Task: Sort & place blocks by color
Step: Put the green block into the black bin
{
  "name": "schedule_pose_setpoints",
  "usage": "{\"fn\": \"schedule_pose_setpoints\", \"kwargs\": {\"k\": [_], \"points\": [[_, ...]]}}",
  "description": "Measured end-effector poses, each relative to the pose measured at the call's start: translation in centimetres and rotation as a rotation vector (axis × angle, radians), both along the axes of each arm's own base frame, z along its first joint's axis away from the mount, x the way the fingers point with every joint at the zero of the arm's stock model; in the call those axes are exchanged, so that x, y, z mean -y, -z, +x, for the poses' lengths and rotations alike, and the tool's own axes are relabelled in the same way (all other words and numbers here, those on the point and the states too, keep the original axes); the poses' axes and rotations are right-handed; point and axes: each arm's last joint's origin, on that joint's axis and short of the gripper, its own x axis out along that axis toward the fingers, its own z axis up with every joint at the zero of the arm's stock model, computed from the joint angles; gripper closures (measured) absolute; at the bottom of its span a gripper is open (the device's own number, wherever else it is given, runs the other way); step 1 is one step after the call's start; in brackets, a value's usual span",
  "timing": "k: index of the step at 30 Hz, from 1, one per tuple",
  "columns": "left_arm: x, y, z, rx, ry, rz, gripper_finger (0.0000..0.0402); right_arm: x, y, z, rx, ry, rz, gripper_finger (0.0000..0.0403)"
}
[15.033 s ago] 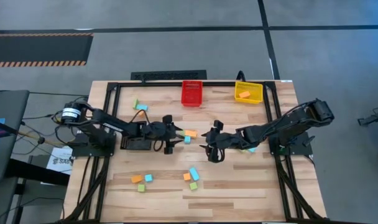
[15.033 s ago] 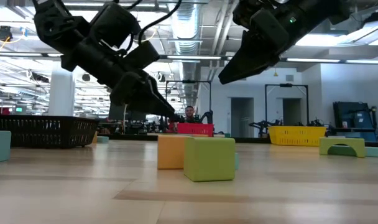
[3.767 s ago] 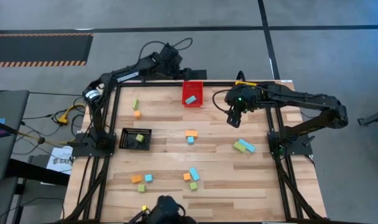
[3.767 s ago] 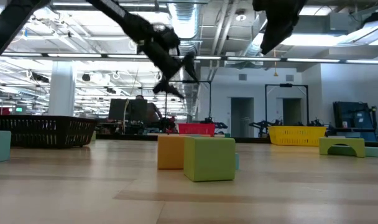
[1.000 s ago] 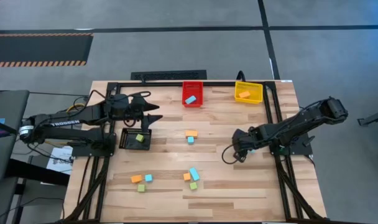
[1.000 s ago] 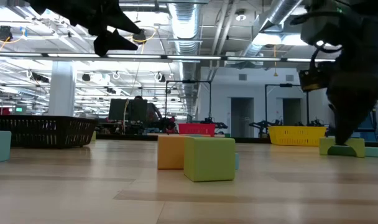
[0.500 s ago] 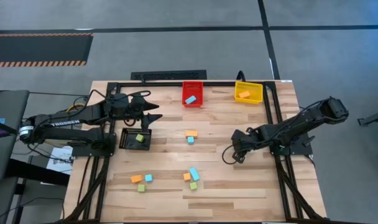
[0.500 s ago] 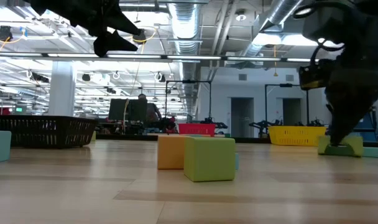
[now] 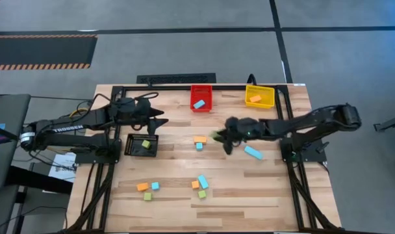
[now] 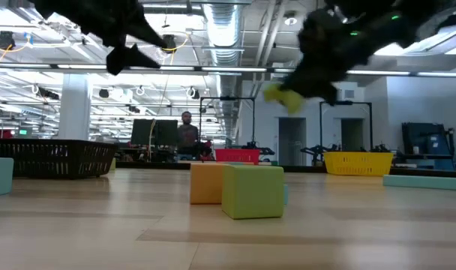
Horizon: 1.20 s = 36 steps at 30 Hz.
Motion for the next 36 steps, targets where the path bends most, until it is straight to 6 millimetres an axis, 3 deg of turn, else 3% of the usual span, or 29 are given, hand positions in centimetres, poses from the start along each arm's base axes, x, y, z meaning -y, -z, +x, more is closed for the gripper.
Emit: {"fn": "schedule_pose_setpoints", "kwargs": {"k": [7,16,22,26,36], "points": [[-0.5,2.2,-1.6,-0.253,-0.148,-0.080,0.0148,2.5,1.6,5.6,0.257,-0.023,0.005,0.0280],[-2.1,2.7,-2.9,-0.336,-0.337,-0.094,0.0148,1.8,2.7,16.3,0.319,-0.097,0.015,0.0279],[-3.0,0.2,-3.5,-0.344,-0.322,-0.019,0.0148,1.4,3.7,22.5,0.344,-0.114,0.015,0.0276],[-3.2,-1.9,-3.5,-0.311,-0.293,0.052,0.0148,1.5,4.0,25.6,0.365,-0.129,0.017,0.0276],[-2.9,-4.5,-3.8,-0.283,-0.221,0.113,0.0148,1.1,5.7,29.6,0.281,-0.164,0.031,0.0275]]}}
